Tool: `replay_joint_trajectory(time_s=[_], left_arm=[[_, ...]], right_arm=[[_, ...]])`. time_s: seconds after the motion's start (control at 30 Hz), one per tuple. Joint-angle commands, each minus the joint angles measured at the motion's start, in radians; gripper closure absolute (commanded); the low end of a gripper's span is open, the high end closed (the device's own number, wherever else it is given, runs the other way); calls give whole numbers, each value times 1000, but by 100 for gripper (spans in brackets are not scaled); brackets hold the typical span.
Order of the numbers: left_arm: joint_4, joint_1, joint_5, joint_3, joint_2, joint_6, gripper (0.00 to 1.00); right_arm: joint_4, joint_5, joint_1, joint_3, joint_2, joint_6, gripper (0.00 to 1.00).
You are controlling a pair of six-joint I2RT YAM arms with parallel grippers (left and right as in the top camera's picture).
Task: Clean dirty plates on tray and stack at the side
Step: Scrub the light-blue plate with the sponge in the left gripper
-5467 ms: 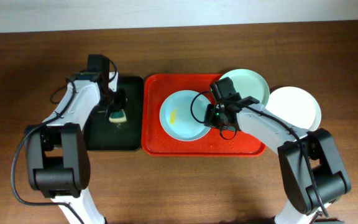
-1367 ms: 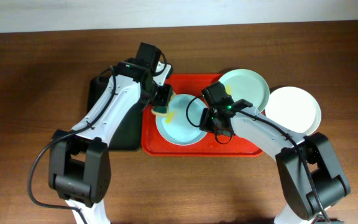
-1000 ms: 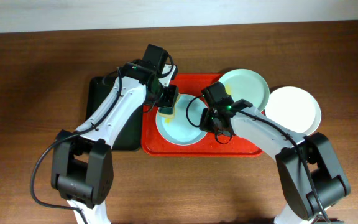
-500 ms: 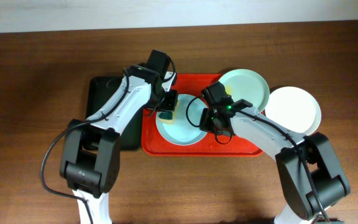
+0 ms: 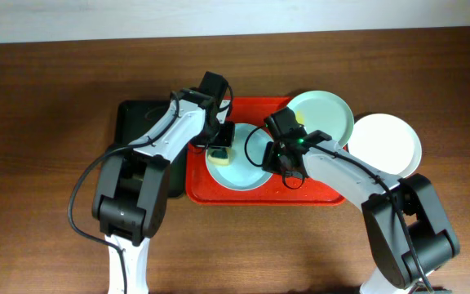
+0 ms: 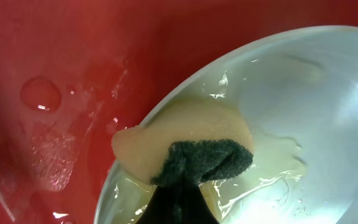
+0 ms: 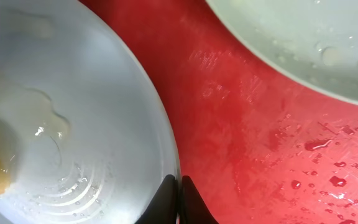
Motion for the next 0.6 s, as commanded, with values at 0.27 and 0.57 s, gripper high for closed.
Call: replay_joint_trajectory(time_s=[0.27, 0.57], left_arm=[[48, -23, 430, 6, 116, 3, 100], [18, 13, 231, 16, -143, 38, 100]], right_arm=[[-4, 22, 10, -14, -11, 8, 96], [-4, 22, 10, -14, -11, 8, 95]])
